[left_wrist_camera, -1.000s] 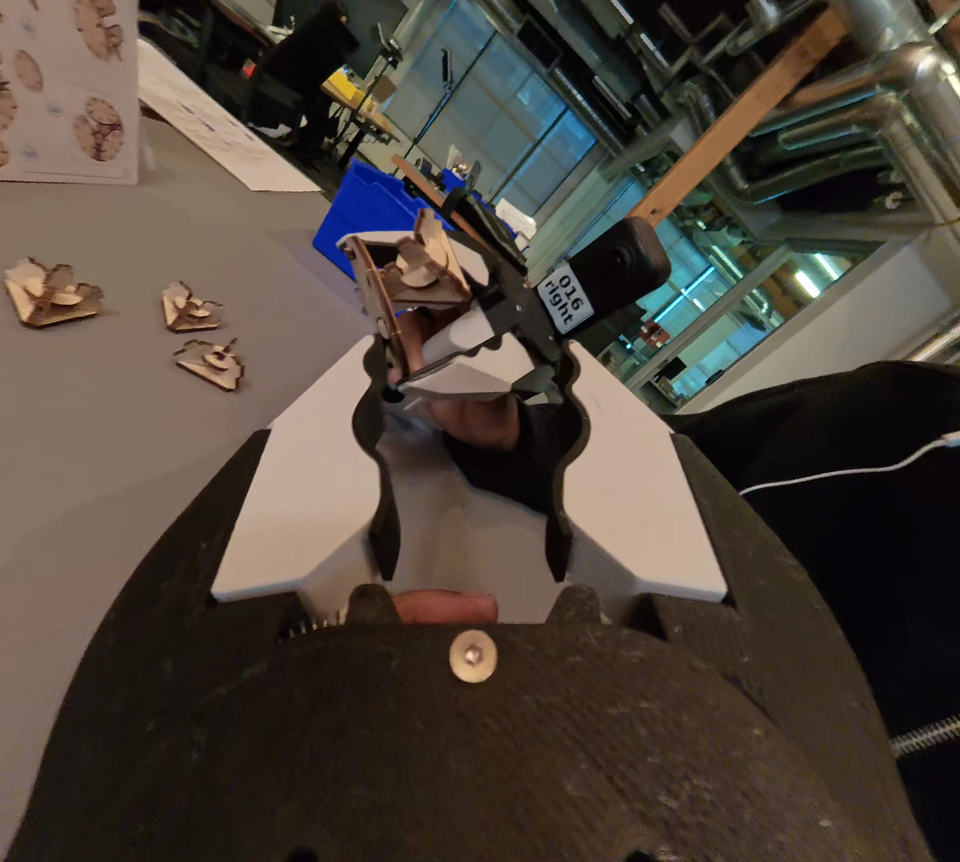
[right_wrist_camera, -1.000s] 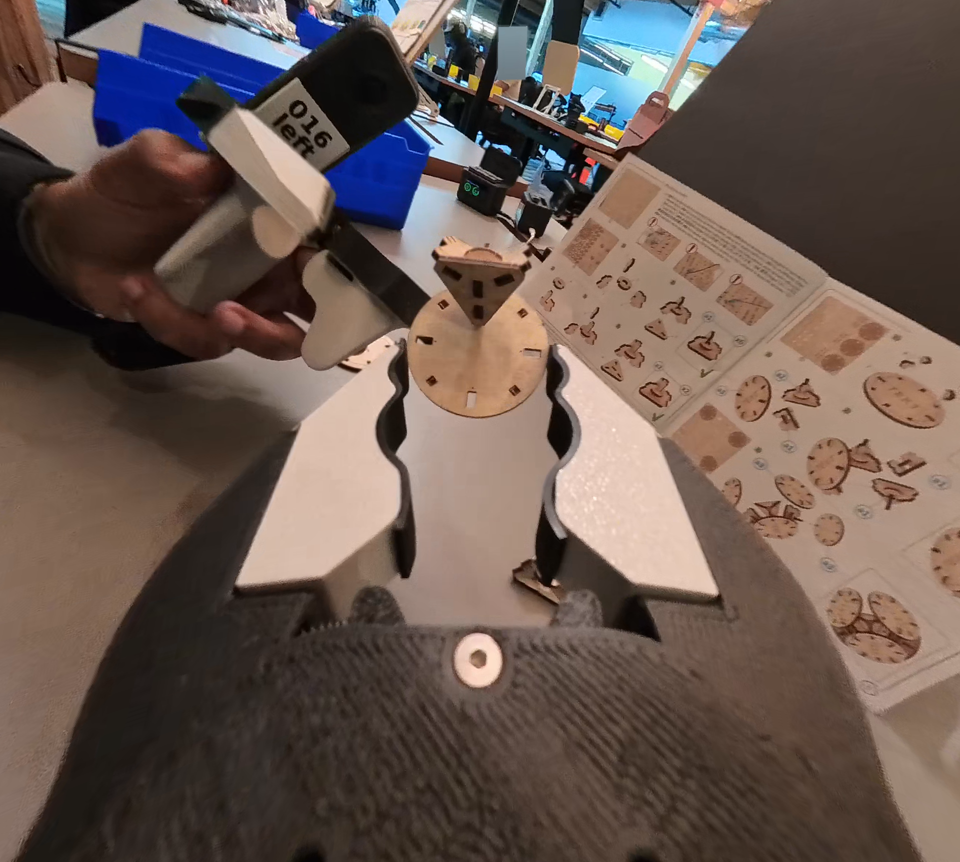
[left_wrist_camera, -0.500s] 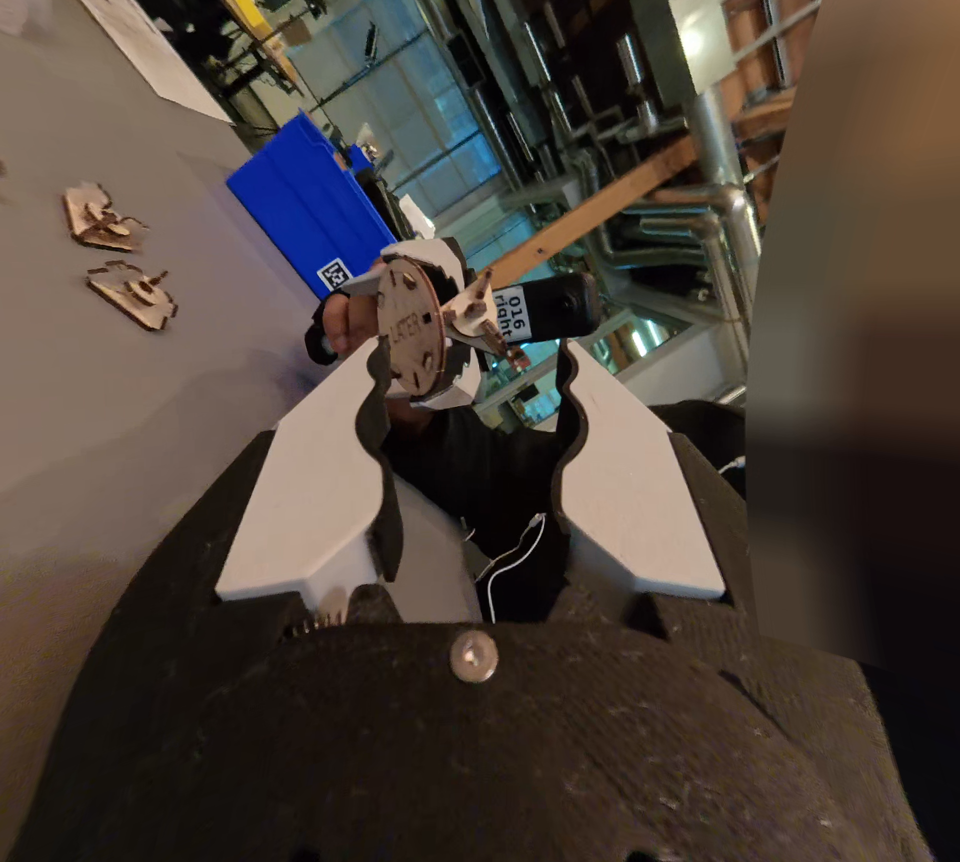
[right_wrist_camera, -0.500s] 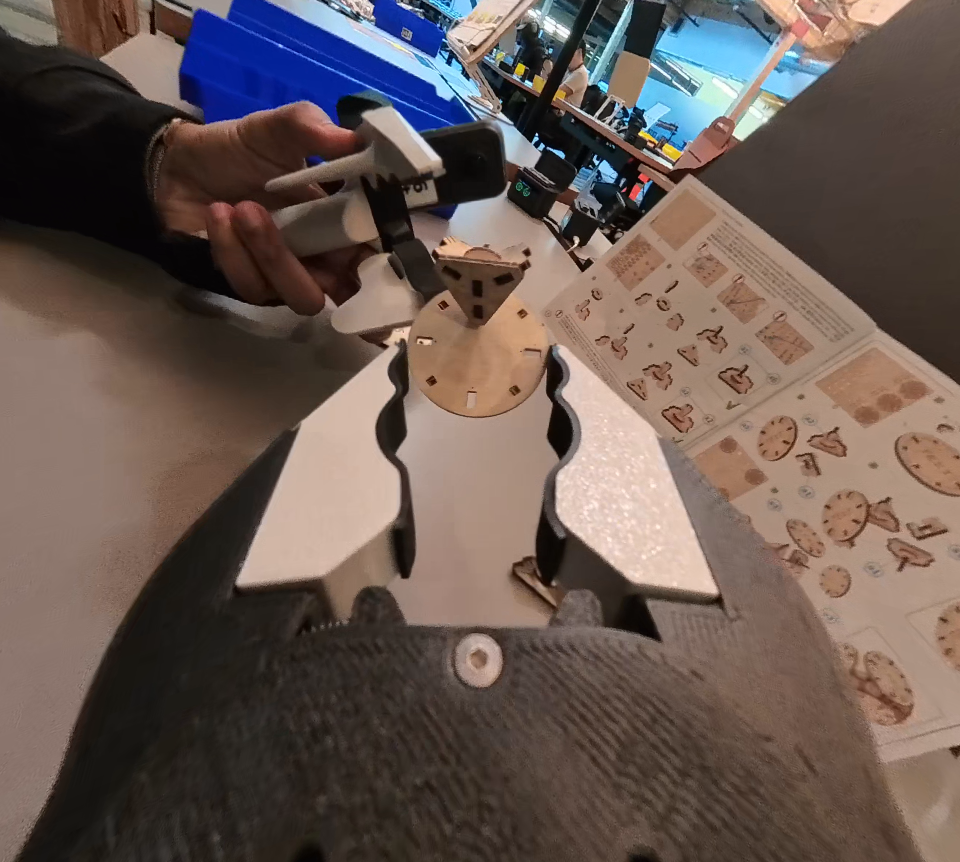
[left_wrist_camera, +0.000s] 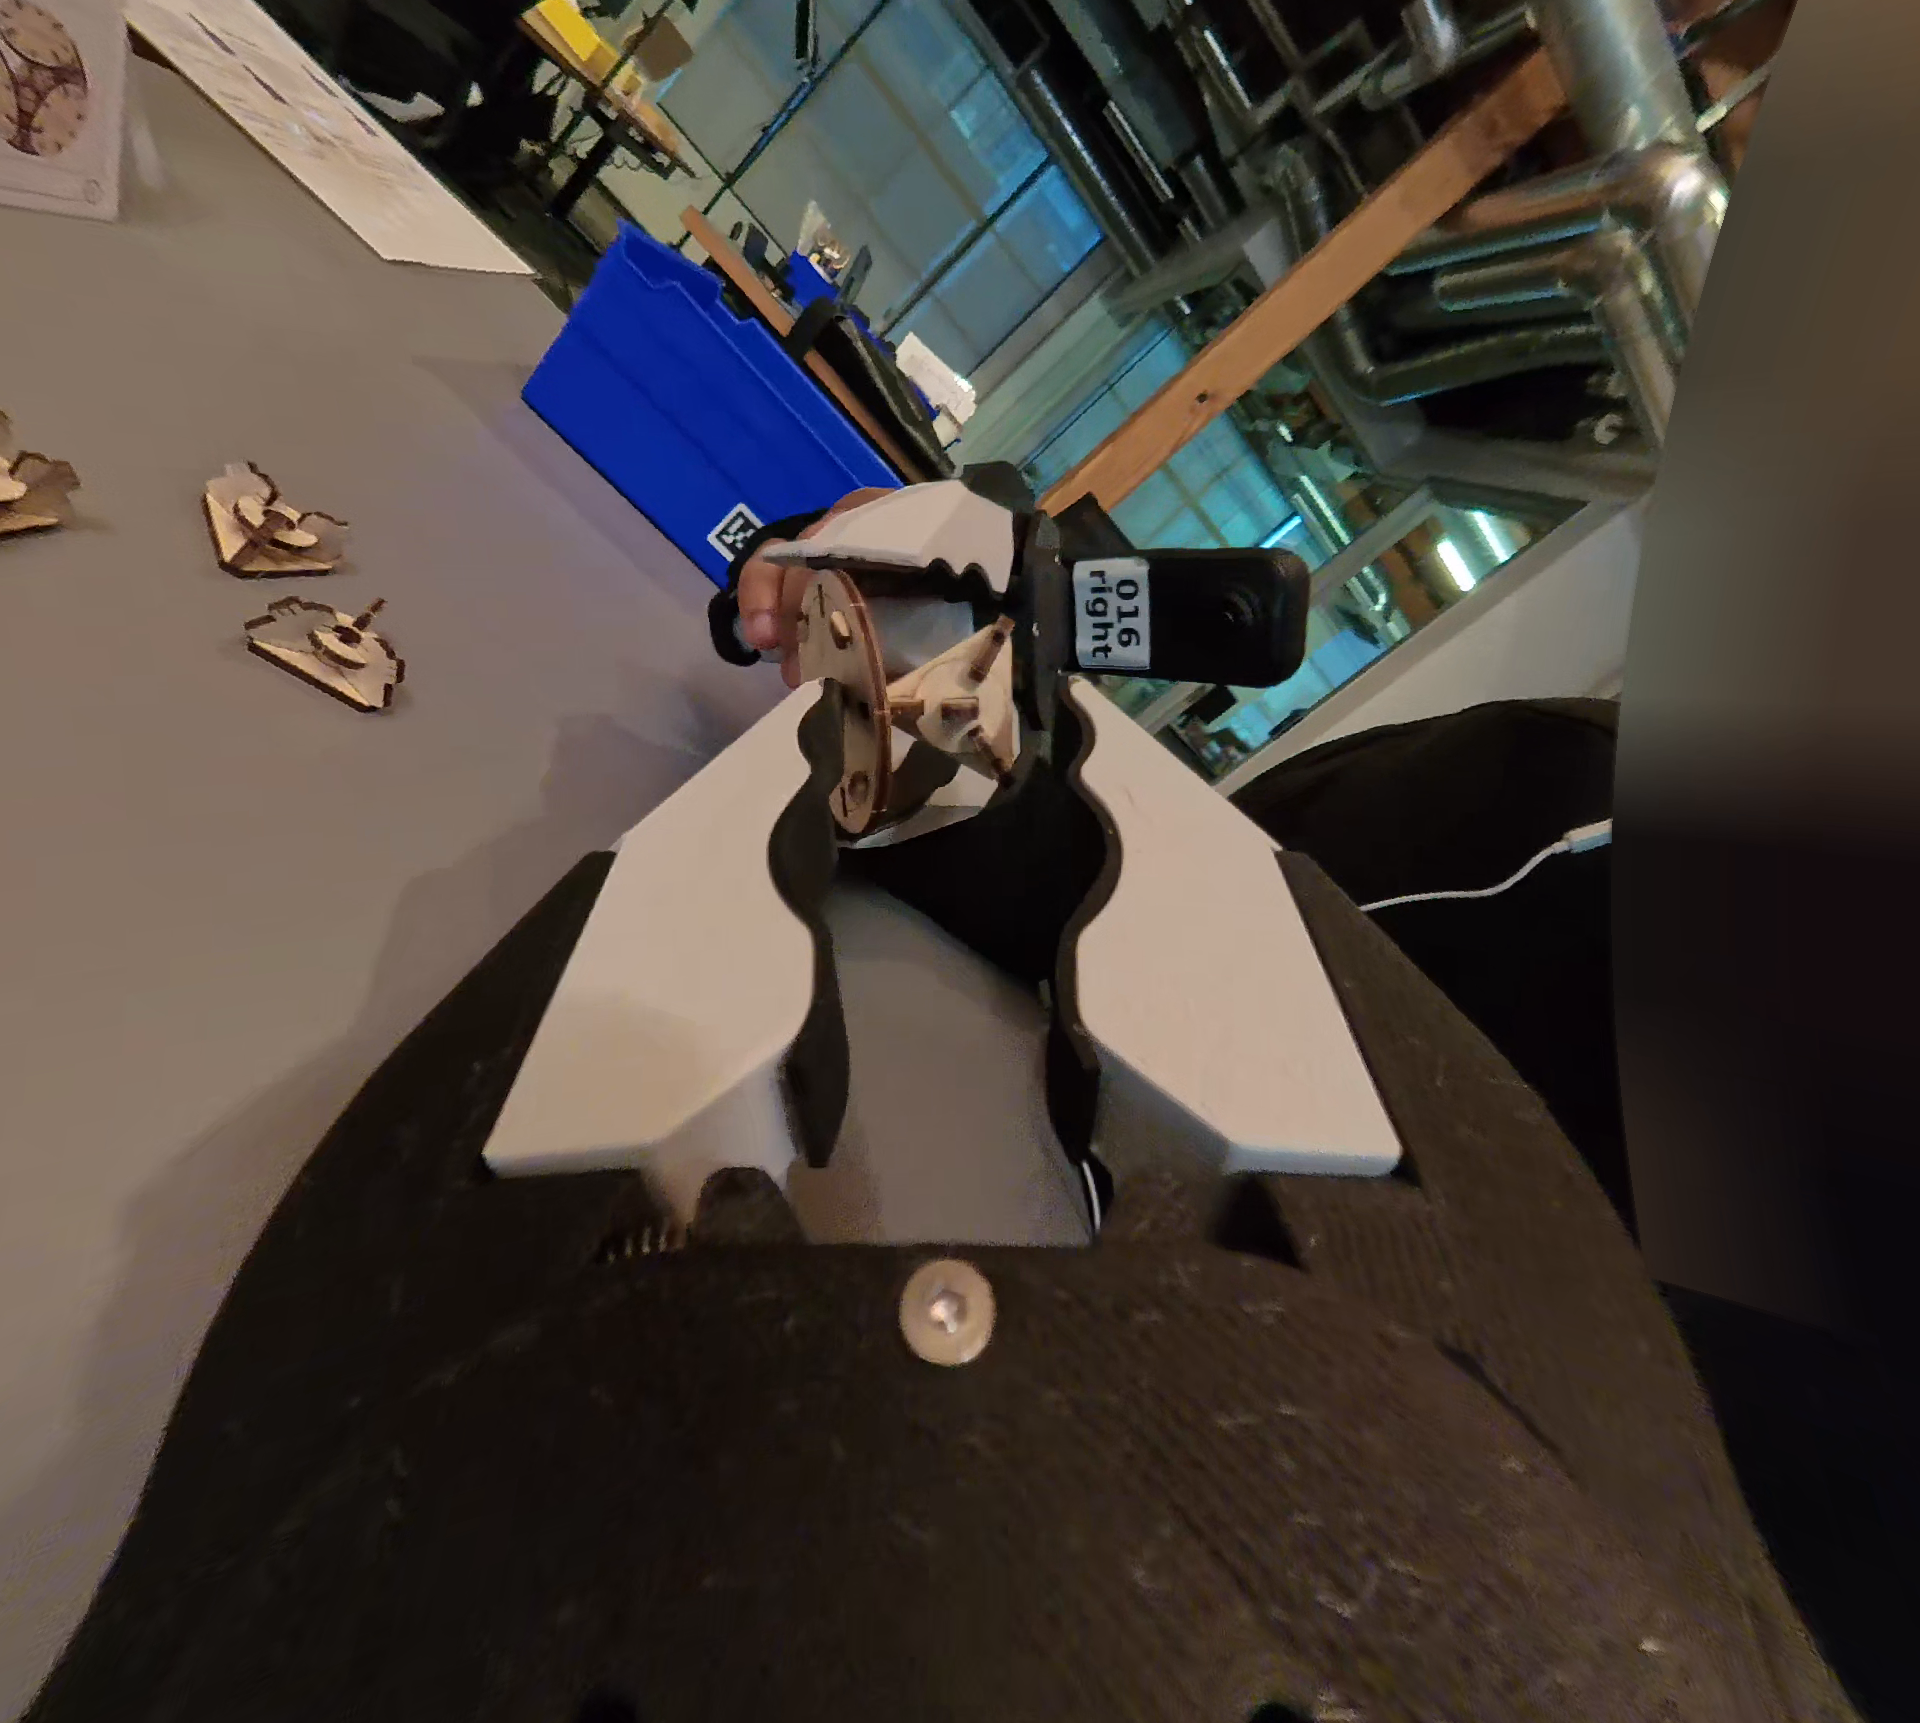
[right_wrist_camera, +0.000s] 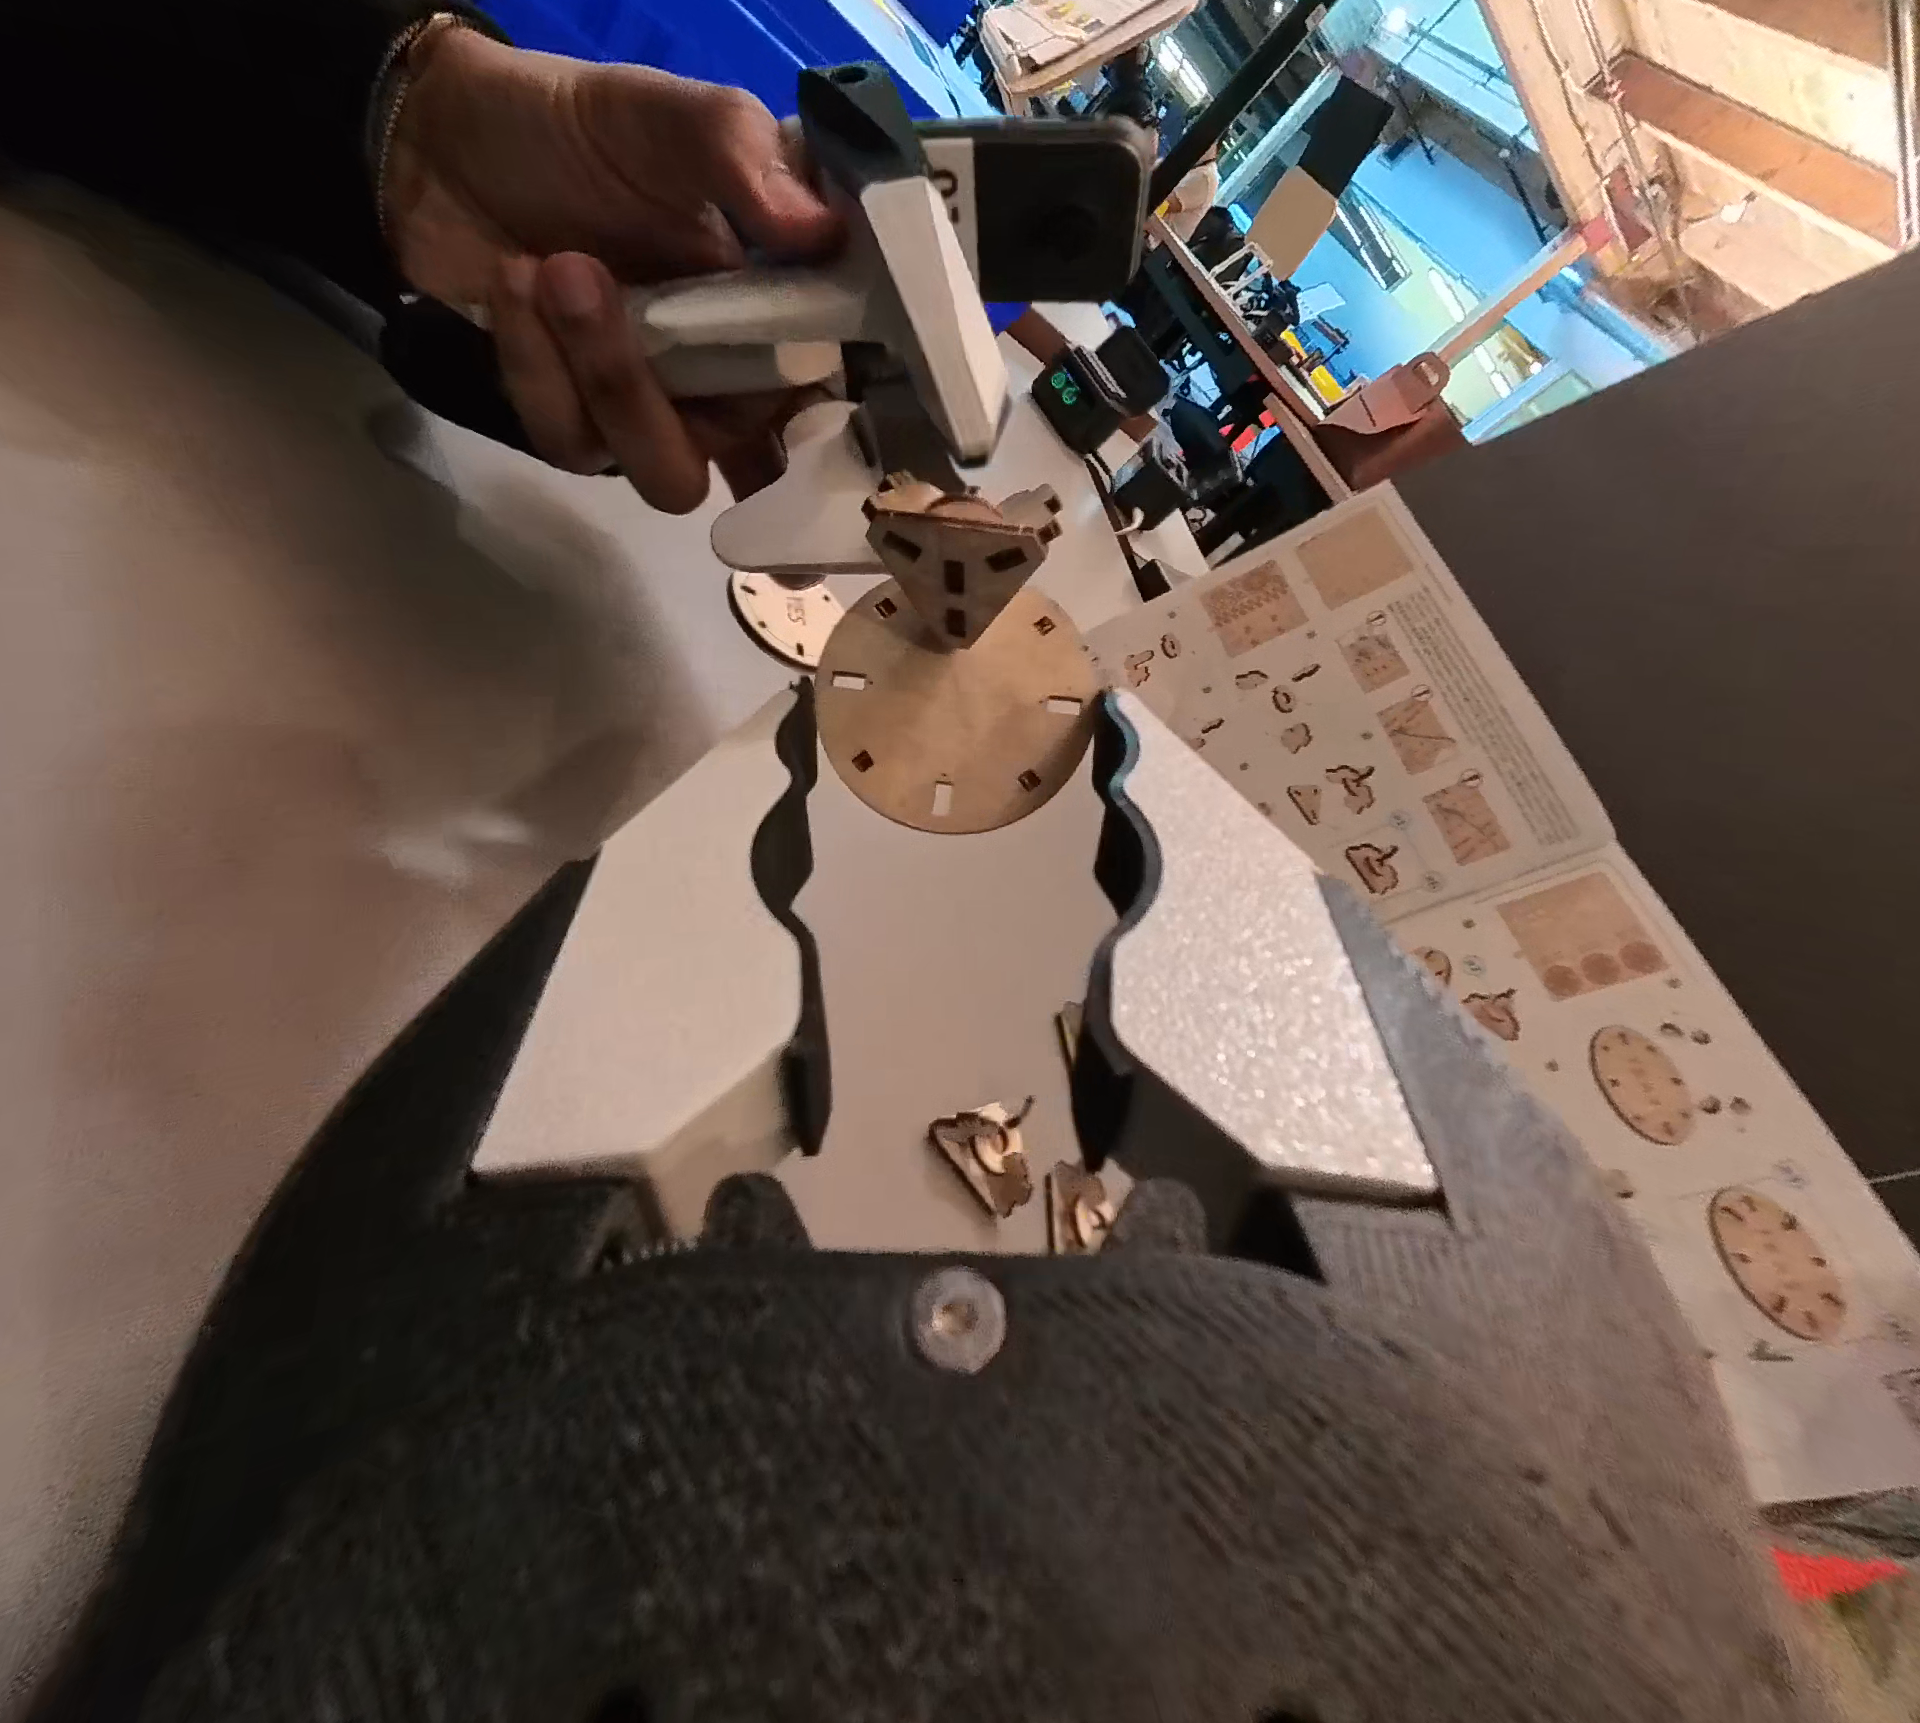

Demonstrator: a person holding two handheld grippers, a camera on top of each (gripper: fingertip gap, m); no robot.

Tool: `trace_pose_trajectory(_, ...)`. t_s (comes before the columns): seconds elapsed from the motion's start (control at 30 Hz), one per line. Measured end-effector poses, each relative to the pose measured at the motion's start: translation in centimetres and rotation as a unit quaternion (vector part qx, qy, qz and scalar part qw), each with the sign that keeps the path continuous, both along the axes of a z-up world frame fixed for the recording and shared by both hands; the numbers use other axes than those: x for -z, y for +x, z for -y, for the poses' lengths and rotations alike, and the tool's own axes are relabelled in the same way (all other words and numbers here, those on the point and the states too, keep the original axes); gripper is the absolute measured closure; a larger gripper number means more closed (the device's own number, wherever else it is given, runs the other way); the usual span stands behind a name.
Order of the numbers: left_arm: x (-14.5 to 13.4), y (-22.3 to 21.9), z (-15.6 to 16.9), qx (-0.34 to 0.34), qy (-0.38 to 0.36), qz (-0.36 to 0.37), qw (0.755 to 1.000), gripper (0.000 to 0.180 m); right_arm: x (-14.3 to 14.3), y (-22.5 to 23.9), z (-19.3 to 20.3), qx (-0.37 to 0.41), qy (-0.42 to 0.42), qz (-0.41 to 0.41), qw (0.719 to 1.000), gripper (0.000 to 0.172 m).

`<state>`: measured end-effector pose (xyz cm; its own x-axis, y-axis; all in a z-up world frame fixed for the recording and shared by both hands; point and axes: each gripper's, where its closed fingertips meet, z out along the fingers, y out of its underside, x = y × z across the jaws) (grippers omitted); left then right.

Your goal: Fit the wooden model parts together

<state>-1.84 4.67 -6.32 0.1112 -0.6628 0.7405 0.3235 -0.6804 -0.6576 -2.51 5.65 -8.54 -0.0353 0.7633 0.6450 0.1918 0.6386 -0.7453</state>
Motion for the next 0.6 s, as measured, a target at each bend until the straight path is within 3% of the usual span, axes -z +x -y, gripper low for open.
trace_pose_trajectory(0.13, 0.04, 0.03, -0.03, -0.012, 0.023, -0.019, 0.999, 0.153, -0.28, 0.07, 0.18, 0.003, 0.032, 0.002, 0.999, 0.119)
trace_pose_trajectory(0.6, -0.14, 0.85, 0.56, -0.023, 0.101, -0.060, 0.993, 0.154, -0.61, 1.00, 0.57, 0.008, 0.064, 0.007, 0.998, 0.119)
